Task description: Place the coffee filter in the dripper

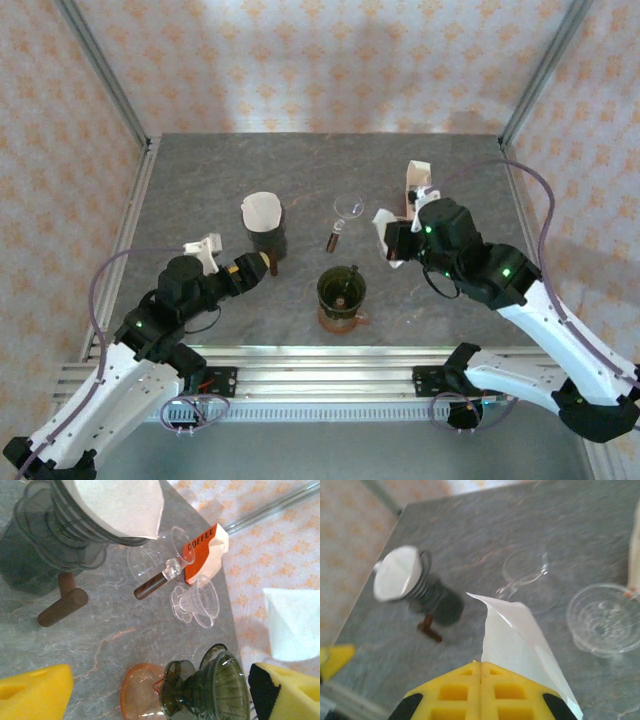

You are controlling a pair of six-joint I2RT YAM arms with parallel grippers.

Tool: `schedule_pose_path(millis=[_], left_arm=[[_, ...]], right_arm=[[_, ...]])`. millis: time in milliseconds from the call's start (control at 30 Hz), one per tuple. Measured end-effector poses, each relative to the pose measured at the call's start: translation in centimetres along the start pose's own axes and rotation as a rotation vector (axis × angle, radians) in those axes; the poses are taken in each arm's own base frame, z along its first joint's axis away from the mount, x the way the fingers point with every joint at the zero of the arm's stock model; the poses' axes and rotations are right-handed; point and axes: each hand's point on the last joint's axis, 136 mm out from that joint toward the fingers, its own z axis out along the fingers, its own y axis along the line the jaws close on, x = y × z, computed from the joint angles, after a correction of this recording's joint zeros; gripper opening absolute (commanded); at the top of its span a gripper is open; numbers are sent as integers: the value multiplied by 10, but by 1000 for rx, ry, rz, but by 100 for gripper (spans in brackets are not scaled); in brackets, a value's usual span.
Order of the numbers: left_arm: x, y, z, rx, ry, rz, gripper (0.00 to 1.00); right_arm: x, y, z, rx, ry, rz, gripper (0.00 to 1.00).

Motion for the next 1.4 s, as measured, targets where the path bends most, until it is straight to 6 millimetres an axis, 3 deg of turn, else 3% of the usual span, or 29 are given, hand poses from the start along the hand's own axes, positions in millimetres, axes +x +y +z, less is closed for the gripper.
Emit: schedule_pose_path(millis=[267,567,867,1133,1400], left_arm=[[16,2,8,-11,71,18,91],[36,-1,21,-11,150,46,90],[42,-3,31,17,158,37,90],[37,-14,31,62,134,36,91],[35,-24,29,107,131,37,92]], right_arm=[[38,40,-21,-106,157,-73,0],[69,50,-16,-49,322,-116,0],[79,62,16,47,434,-168,0],[88,76,51,95,501,-233,0],[91,63,76,147,528,-229,0]])
